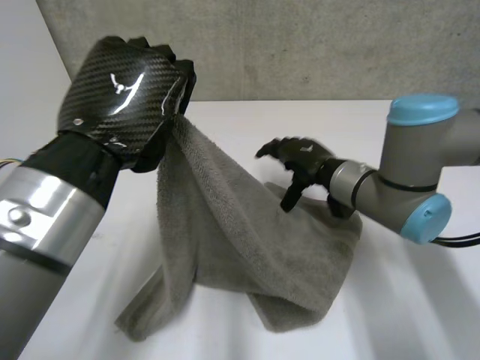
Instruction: Fold the towel.
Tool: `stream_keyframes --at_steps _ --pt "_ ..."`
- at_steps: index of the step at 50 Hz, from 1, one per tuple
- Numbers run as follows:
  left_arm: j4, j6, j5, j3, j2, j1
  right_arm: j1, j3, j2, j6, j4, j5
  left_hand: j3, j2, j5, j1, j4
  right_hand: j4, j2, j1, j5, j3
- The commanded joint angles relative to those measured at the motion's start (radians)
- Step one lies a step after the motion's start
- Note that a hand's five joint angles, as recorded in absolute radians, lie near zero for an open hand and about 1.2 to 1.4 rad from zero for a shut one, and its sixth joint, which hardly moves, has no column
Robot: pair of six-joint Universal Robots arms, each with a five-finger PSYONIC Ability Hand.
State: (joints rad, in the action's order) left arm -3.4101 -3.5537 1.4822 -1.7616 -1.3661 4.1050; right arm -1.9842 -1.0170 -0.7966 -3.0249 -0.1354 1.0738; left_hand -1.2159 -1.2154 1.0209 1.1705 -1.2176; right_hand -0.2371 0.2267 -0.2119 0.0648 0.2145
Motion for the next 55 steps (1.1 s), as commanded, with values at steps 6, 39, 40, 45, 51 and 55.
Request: stream_keyframes --at_steps 6,39,40,45,51,55 --pt "0.051 -0.004 0.001 -0.019 0.076 -0.032 -0.12 0.089 0.158 0.011 -0.213 -0.216 -0.18 -0.181 0.201 0.226 -0.179 -0.174 0.184 -0.199 0.172 0.196" --pt "-0.046 0.004 0.033 0.444 -0.294 0.141 -0.031 -0.087 -0.437 -0.092 0.407 0.336 -0.18 -0.181 0.201 0.226 -0.179 -1.159 1.17 -1.184 1.157 1.182" --pt "-0.046 0.004 0.033 0.418 -0.294 0.126 -0.036 -0.106 -0.435 -0.088 0.378 0.328 -0.18 -0.181 0.201 0.226 -0.179 -1.159 1.17 -1.184 1.157 1.182" --pt "-0.052 -0.007 0.033 0.335 -0.278 0.061 -0.039 -0.138 -0.399 -0.088 0.262 0.263 -0.18 -0.181 0.201 0.226 -0.179 -0.516 0.526 -0.541 0.513 0.538" --pt "-0.055 -0.007 0.029 0.283 -0.191 0.054 -0.03 -0.155 -0.325 -0.086 0.102 0.196 -0.18 -0.181 0.201 0.226 -0.179 -0.036 0.046 -0.061 0.034 0.058" --pt "-0.043 -0.005 0.03 0.277 -0.177 0.069 -0.022 -0.222 -0.328 -0.08 0.019 0.195 -0.18 -0.181 0.201 0.226 -0.179 -0.024 0.034 -0.049 0.022 0.047"
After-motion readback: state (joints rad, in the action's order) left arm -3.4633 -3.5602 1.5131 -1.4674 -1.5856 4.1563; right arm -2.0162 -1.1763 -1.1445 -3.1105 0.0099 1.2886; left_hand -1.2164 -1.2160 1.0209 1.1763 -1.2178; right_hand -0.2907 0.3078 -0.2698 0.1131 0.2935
